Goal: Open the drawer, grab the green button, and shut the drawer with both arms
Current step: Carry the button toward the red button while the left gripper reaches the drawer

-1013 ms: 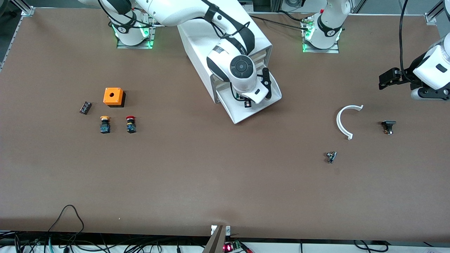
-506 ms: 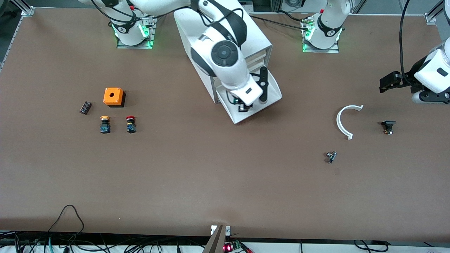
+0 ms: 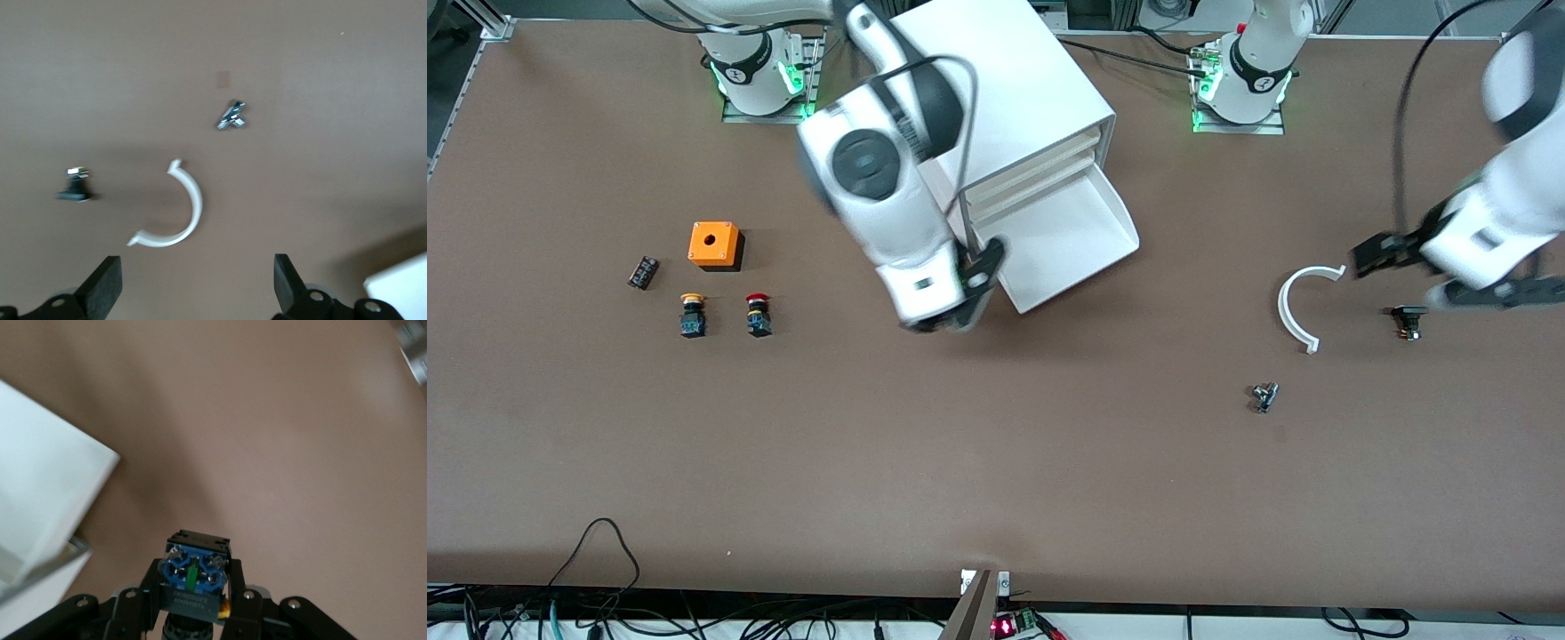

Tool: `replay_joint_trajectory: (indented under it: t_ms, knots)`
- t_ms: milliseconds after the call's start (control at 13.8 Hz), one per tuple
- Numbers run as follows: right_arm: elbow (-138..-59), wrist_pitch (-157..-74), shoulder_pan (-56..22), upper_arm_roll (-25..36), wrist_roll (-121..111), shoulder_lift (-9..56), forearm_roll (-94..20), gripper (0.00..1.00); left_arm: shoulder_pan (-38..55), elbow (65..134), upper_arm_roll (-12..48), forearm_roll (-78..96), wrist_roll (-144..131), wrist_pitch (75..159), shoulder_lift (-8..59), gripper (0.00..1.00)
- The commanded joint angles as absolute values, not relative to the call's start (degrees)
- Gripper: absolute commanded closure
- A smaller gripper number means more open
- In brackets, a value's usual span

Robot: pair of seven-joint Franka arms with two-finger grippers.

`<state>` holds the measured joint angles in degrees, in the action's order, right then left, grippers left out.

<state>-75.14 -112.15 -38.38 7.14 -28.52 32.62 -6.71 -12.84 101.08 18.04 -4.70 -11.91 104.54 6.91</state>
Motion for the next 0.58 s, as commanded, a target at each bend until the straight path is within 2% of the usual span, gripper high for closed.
replay_joint_trajectory:
  t_ms: [0,289,506]
  knots:
    - [-83.91,-113.02,-35.70,7.73,-20.95,27.87,-7.03,0.78,-12.22,109.23,20.65,-4.92,-21.32,115.54,7.90,0.00]
    - [-90.25,-113.20,-31.74,7.73,-10.40,27.51,-4.93,0.76,-7.75,115.48,21.36,-3.78,-35.39,129.61,12.99,0.00]
    - [-94.12,-115.56,-30.15,7.65,-4.51,27.25,-4.13,0.76,-3.18,116.37,21.36,-3.78,-46.54,136.21,18.35,0.00]
